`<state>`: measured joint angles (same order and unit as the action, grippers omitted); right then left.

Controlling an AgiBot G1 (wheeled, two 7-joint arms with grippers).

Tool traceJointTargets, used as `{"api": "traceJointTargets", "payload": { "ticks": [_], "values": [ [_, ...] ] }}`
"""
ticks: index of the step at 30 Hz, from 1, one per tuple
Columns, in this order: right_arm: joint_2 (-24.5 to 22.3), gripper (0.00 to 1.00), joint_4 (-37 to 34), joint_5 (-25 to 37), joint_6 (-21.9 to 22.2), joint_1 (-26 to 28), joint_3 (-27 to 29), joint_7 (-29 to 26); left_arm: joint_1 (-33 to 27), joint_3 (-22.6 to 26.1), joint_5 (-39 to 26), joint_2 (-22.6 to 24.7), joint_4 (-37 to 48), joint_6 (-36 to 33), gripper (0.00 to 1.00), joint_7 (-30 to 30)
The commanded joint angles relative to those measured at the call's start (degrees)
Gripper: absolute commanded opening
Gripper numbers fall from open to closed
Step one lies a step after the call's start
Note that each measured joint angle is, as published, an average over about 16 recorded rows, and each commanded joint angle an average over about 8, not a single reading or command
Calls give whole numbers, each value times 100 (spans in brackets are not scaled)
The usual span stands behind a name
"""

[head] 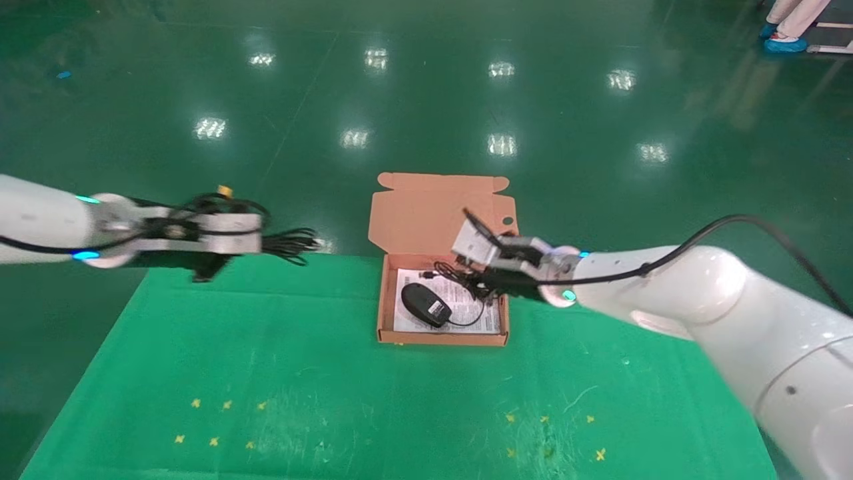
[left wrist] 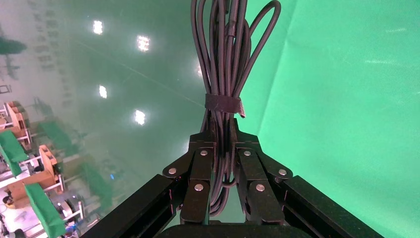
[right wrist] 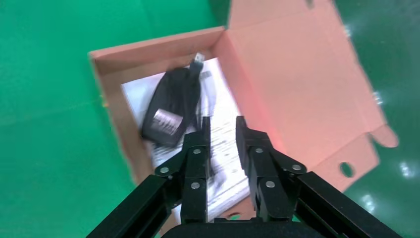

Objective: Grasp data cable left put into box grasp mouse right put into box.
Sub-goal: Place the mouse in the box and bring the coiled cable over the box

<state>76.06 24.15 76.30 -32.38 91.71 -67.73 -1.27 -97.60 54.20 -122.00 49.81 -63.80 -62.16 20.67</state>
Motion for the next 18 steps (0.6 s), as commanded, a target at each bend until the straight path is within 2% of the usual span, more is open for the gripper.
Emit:
{"api": "traceJointTargets", "payload": {
  "ticks": [1, 7, 13, 18],
  "values": [
    [-52, 100, 75, -9, 45, -12, -2, -12, 42, -19, 117, 39, 13, 39, 0, -37],
    [-509, 100, 447, 31, 65, 107, 13, -49, 253, 32, 309, 653, 554, 637, 0, -574],
    [-1267, 100, 1177, 171, 4, 213, -30, -193, 426, 67, 465, 1516, 1431, 1417, 0, -1166],
    [-1985, 100, 2019, 423, -23, 250, -160, -593, 532, 69, 741, 2285, 2323, 1984, 0, -1839]
  ]
}}
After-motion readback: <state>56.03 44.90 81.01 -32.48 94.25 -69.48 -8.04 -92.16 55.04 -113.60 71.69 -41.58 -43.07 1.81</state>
